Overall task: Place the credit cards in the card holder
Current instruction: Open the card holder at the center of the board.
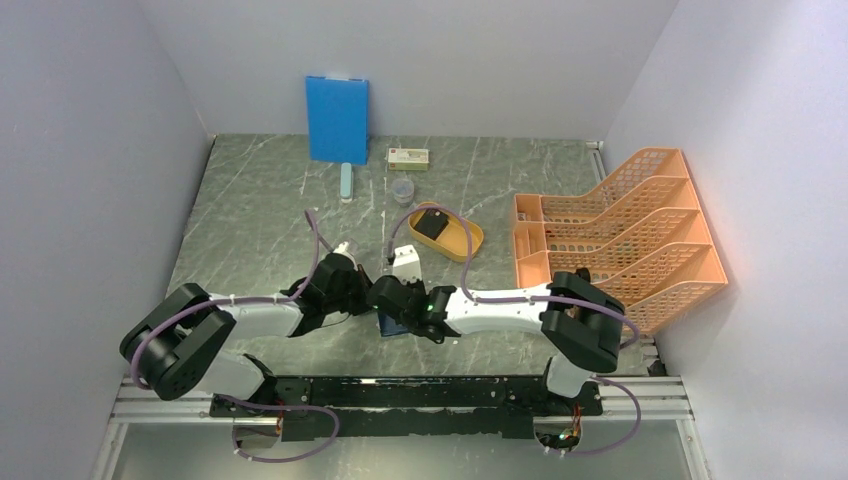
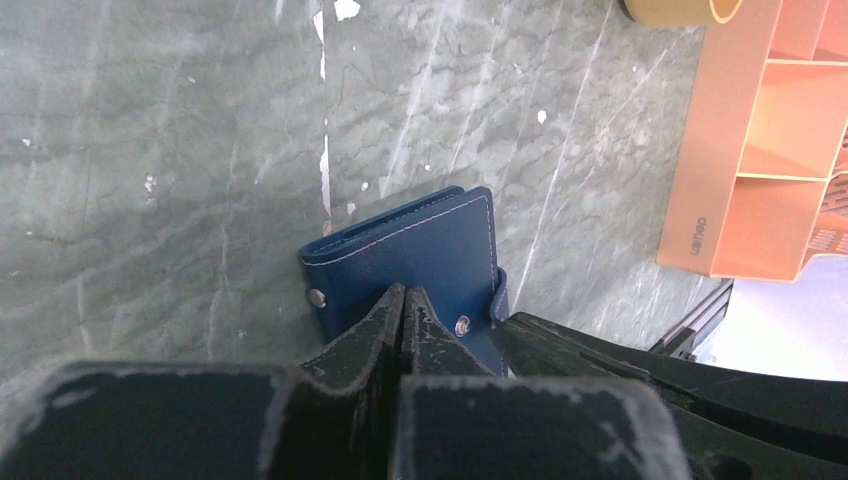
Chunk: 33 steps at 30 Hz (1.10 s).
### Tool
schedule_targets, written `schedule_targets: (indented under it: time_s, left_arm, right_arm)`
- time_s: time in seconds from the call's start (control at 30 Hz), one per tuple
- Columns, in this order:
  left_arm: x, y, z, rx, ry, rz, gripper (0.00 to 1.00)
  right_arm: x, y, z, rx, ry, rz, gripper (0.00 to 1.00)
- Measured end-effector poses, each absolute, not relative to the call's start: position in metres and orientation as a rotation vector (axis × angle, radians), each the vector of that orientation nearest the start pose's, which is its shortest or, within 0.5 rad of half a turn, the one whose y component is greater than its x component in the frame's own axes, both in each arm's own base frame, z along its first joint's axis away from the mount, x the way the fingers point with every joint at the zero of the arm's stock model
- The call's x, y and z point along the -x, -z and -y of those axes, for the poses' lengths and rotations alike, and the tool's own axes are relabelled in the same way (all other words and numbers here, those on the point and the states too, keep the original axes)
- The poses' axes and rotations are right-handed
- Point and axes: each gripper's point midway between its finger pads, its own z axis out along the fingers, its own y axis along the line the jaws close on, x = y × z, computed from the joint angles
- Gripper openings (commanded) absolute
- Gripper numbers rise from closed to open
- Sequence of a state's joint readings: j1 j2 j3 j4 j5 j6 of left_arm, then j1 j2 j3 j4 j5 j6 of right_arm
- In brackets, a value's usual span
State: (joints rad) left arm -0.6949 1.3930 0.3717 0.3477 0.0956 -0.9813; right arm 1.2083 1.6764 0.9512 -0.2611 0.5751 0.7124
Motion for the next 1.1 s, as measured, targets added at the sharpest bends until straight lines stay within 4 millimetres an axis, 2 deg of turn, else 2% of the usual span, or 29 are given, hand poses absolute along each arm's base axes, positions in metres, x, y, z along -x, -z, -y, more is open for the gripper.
schedule_targets:
  time_s: [0.33, 0.43, 0.6, 0.8, 0.83, 0.97, 1.03, 1.1]
  left_arm:
    - [-0.222, -0.026, 0.251, 0.288, 0.952, -2.416, 0.07]
    - [-0.220, -0.027, 0.247, 0.273, 0.928, -2.422, 0.16]
    - [-0.218, -0.033, 0.242, 0.240, 0.897, -2.428, 0.48]
    - [-0.218, -0.043, 0.241, 0.198, 0.886, -2.414, 0.65]
    - [-0.218, -0.044, 0.241, 0.196, 0.884, -2.416, 0.67]
    - [-0.212, -0.045, 0.234, 0.174, 0.857, -2.436, 0.86]
    - [-0.209, -0.047, 0.230, 0.163, 0.843, -2.440, 0.88]
    - [-0.206, -0.051, 0.226, 0.157, 0.831, -2.438, 0.89]
  right_arm:
    - [-0.199, -0.052, -0.310, 0.313, -0.199, -2.333, 0.00]
    - [-0.198, -0.056, -0.304, 0.286, -0.227, -2.337, 0.00]
    - [-0.199, -0.056, -0.289, 0.243, -0.250, -2.357, 0.00]
    - [-0.196, -0.044, -0.276, 0.213, -0.258, -2.401, 0.00]
    - [-0.196, -0.043, -0.274, 0.205, -0.262, -2.407, 0.03]
    - [-0.196, -0.039, -0.262, 0.164, -0.283, -2.428, 0.35]
    - [-0.194, -0.039, -0.256, 0.147, -0.300, -2.435, 0.46]
    - [-0.192, -0.041, -0.253, 0.139, -0.326, -2.437, 0.53]
